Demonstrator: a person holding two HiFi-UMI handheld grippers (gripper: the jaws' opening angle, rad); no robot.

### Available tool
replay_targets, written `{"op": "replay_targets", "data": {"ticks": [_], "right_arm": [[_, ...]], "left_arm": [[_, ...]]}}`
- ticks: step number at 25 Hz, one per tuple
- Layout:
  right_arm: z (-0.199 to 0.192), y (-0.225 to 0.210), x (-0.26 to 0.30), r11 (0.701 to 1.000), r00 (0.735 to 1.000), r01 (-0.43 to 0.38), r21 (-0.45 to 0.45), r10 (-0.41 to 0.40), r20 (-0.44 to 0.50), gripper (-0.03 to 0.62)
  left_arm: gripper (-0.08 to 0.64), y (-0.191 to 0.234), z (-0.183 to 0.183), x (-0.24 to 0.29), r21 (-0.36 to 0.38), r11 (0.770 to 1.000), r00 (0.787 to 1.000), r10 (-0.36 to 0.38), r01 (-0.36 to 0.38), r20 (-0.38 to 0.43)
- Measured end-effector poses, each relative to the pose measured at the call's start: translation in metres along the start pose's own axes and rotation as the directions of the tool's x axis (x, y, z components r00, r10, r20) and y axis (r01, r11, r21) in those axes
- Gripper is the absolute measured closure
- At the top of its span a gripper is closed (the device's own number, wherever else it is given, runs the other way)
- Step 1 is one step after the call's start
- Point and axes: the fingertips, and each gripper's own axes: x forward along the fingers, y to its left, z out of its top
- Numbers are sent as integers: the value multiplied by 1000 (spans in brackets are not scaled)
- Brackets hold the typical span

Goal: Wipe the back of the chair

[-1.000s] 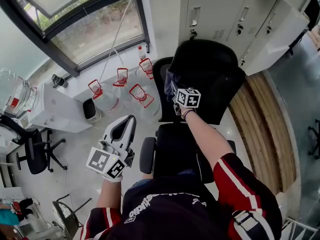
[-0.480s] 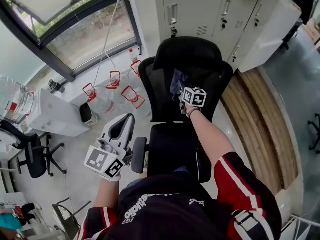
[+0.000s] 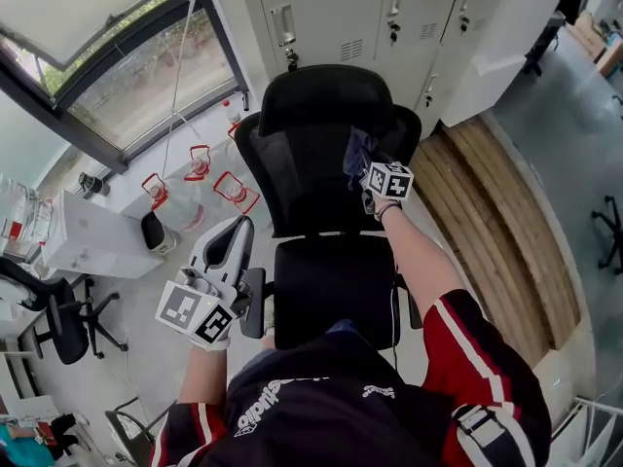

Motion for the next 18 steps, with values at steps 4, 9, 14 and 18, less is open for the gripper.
{"op": "replay_targets", "data": {"ticks": [4,9,14,18], "right_arm": [[8,-36,-21,999,999,46,-3,-46,14,534],[18,-76,-45,995,995,99,-4,-98,31,534],[28,-112,-68,988,986,153,26,-155,58,534],[34,-139,-86,978,976,209,13,-209,64,534]], "left_arm": [[535,-15,-2,6,5,1000,1000,-14,14,-4],[537,-31,-5,14,12,999,999,-31,31,-13],[535,-44,-6,20,21,999,999,-48,48,-20],[536,-51,-6,25,27,998,998,-59,59,-25]]}}
